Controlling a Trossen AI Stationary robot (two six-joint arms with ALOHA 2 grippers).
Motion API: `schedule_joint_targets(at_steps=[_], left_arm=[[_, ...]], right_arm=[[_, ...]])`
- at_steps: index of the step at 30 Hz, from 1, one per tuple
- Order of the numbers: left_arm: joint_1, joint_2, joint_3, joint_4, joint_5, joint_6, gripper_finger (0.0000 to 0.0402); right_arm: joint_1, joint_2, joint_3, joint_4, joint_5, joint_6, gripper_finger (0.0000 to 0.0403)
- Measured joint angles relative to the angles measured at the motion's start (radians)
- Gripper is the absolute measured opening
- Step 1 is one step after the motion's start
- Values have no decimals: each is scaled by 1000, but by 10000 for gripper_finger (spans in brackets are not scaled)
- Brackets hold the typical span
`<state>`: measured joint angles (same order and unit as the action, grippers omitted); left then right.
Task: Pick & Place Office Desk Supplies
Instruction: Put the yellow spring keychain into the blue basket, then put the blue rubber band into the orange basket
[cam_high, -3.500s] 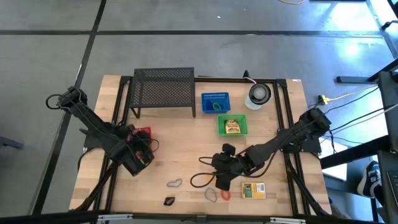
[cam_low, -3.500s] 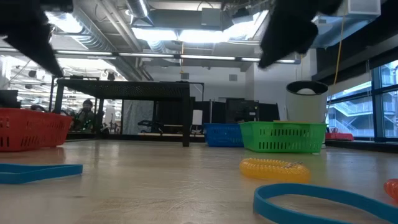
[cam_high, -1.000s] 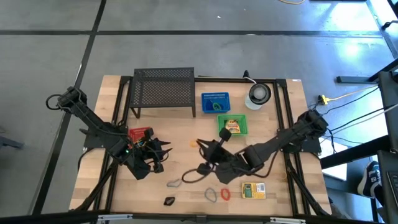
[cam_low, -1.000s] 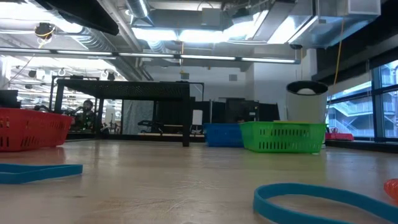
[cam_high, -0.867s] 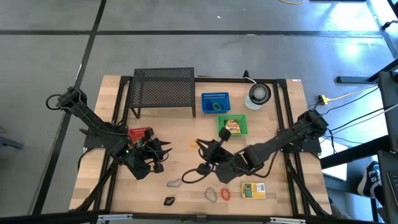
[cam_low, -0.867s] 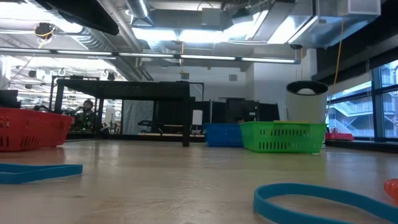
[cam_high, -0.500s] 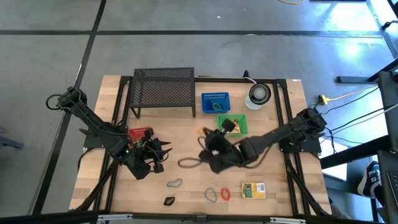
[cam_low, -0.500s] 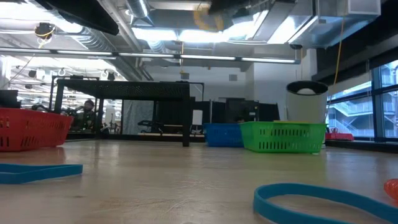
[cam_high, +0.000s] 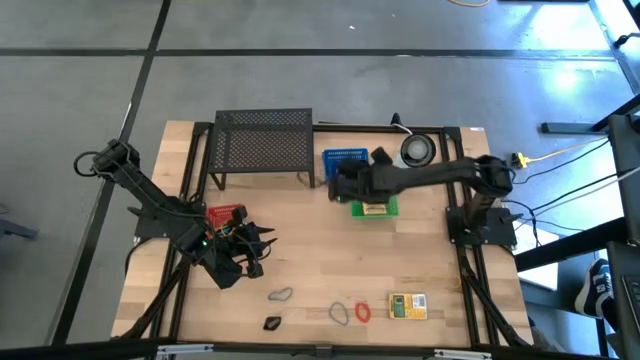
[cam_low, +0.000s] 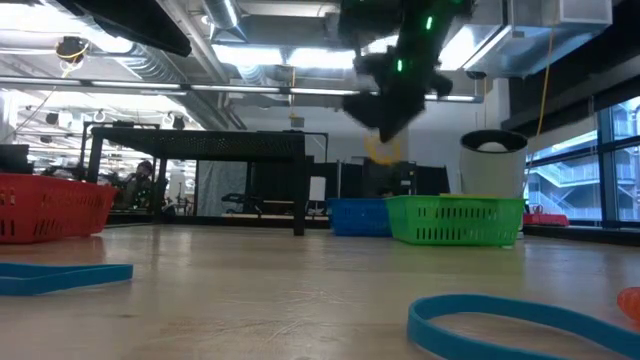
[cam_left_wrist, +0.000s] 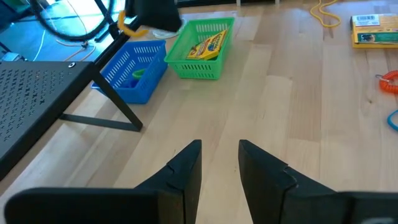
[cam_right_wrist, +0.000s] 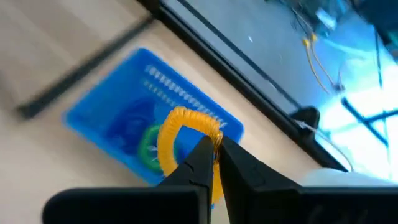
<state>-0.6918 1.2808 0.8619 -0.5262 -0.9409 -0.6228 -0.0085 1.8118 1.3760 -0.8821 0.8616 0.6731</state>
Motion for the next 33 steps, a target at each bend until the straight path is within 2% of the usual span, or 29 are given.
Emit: schedule_joint_targets(at_steps=[8, 12, 14, 19, 25, 29, 33], left_arm=[[0, 0, 0, 0, 0, 19, 98], [0, 0, 0, 0, 0, 19, 98], [0, 0, -1, 0, 0, 19, 98], [0, 0, 0, 0, 0, 18, 98], [0, 0, 0, 0, 0, 17, 98], [0, 0, 0, 0, 0, 16, 98], [0, 0, 0, 0, 30, 17, 98]], right_arm=[[-127, -1, -142, 261, -102, -4, 20], [-163, -1, -181, 307, -209, 0, 23], [-172, -1, -196, 314, -227, 23, 31], [-178, -1, -212, 314, -216, 49, 69], [-175, -1, -212, 322, -217, 48, 136], [-176, -1, -212, 322, -270, 26, 180], [-172, -14, -212, 321, -346, 5, 204]])
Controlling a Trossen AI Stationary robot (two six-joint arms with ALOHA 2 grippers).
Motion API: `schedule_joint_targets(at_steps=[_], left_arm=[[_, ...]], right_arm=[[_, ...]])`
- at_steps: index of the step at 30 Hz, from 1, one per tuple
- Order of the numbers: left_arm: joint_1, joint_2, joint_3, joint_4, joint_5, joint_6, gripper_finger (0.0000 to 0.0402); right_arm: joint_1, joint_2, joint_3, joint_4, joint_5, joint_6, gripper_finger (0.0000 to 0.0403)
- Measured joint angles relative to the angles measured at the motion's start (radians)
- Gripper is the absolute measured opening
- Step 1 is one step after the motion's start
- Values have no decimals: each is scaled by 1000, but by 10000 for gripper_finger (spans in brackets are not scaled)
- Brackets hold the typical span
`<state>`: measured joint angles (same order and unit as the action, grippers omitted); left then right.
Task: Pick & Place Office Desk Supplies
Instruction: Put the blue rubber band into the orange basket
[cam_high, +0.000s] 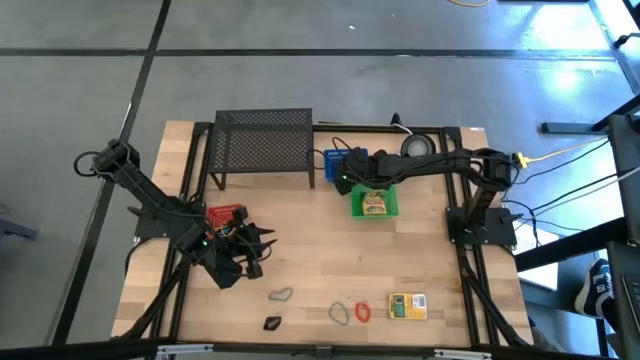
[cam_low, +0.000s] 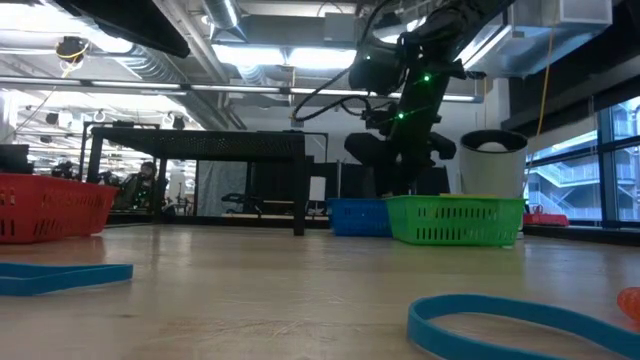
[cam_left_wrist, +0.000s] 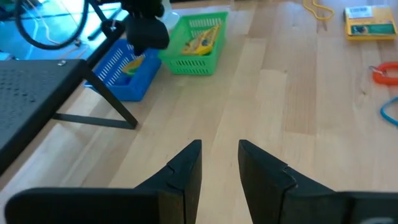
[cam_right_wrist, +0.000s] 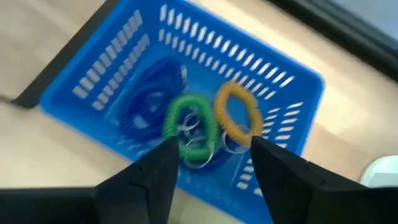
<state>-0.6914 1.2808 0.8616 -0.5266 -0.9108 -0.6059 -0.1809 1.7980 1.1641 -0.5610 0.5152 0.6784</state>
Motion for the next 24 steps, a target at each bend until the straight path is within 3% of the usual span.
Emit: schedule_joint_targets(at_steps=[4, 13, 19, 24], left_arm=[[0, 0, 0, 0, 24, 9, 98], [0, 0, 0, 0, 53, 8, 98], [0, 1, 0, 4, 92, 7, 98], [-1, 63, 0, 90, 113, 25, 105]], right_arm=[[16, -33, 0, -17, -52, -9, 209], [137, -195, 0, -37, -62, 43, 192], [326, -240, 1, -7, -57, 74, 181], [489, -241, 1, 37, 12, 74, 178]])
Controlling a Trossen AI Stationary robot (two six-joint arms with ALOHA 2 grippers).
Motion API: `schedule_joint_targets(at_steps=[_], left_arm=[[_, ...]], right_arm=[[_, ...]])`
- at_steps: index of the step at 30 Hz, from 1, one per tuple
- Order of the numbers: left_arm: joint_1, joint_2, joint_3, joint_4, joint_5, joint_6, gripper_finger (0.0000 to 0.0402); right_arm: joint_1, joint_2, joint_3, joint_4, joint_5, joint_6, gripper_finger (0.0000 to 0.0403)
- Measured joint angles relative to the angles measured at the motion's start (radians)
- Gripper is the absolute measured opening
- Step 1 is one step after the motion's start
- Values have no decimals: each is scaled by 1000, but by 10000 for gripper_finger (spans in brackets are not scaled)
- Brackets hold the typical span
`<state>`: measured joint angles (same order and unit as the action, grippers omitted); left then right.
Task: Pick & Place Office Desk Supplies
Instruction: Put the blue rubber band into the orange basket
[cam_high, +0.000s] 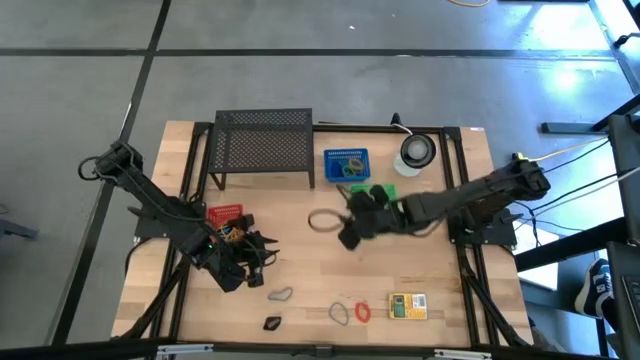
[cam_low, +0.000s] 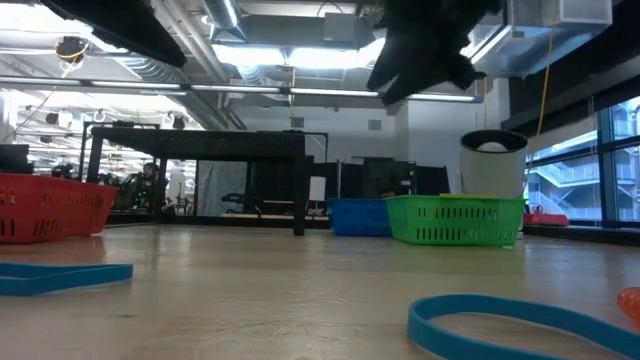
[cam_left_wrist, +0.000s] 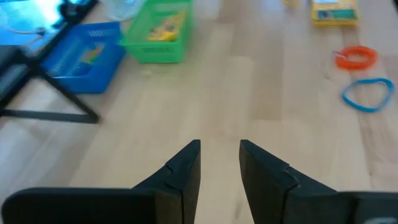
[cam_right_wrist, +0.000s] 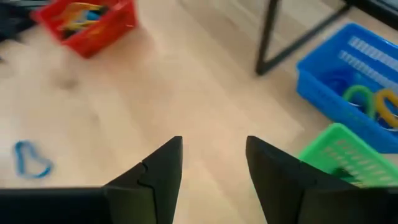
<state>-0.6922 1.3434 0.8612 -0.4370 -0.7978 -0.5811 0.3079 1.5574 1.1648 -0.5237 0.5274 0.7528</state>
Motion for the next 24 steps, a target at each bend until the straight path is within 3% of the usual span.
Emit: schedule_joint_targets(at_steps=[8, 16, 24], left_arm=[[0, 211, -1, 202, 188, 138, 135], [1, 333, -1, 217, 326, -54, 150], [-15, 374, -1, 232, 336, -133, 149]], right_arm=[[154, 0, 0, 12, 190, -1, 177], [174, 0, 0, 11, 199, -5, 177], [174, 0, 0, 11, 285, -3, 177]])
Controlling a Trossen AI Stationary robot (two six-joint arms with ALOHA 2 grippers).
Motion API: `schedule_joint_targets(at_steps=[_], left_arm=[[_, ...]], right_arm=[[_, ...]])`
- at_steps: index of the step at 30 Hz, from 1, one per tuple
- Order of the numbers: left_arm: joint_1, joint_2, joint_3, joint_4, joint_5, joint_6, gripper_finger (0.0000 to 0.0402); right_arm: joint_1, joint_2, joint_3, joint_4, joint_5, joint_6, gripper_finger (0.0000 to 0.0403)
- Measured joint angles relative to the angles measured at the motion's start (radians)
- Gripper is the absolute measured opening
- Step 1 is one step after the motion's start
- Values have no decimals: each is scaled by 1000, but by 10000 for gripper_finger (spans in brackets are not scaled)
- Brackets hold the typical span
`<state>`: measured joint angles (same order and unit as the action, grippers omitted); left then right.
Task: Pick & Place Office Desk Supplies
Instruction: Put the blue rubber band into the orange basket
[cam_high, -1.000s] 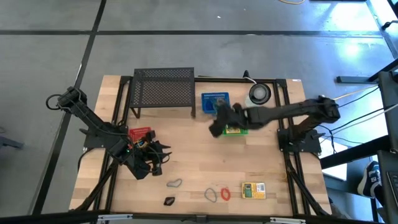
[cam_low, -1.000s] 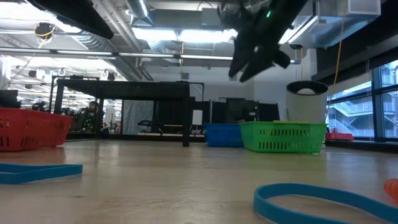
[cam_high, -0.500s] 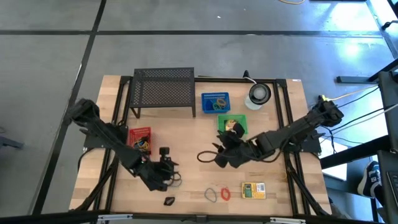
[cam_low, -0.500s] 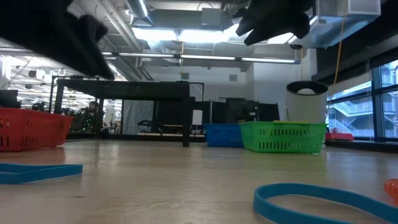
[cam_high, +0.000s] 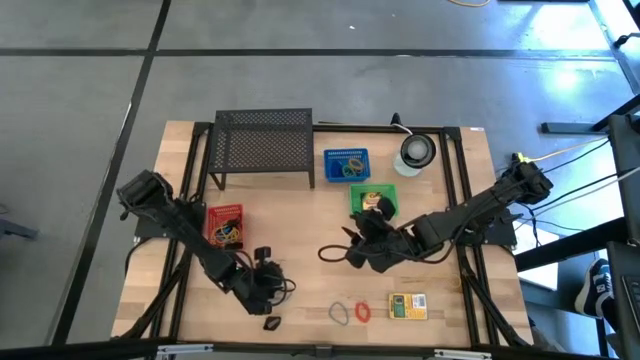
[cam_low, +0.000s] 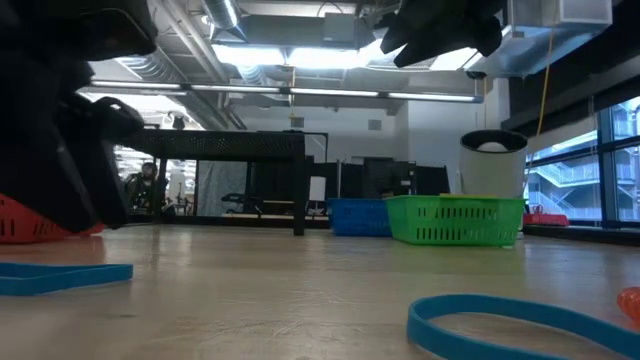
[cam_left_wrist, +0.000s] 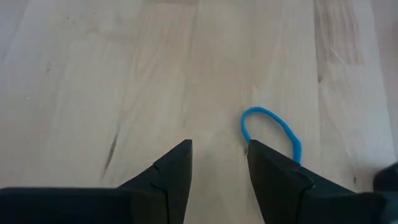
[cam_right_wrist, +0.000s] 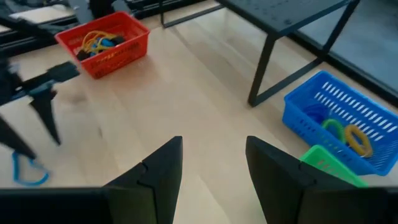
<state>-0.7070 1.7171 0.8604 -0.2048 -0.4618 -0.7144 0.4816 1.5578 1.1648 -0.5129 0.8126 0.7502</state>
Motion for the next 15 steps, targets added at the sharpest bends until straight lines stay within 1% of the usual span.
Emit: schedule_joint_targets(at_steps=[6, 11, 15], left_arm=[[-11, 0, 0, 1, -2, -31, 152], [-19, 0, -6, 5, 37, -99, 153], [-38, 0, -35, 33, 55, -154, 152]], right_arm=[[0, 0, 0, 0, 18, 1, 177], [0, 0, 0, 0, 18, 1, 177], [0, 0, 0, 0, 16, 1, 177]])
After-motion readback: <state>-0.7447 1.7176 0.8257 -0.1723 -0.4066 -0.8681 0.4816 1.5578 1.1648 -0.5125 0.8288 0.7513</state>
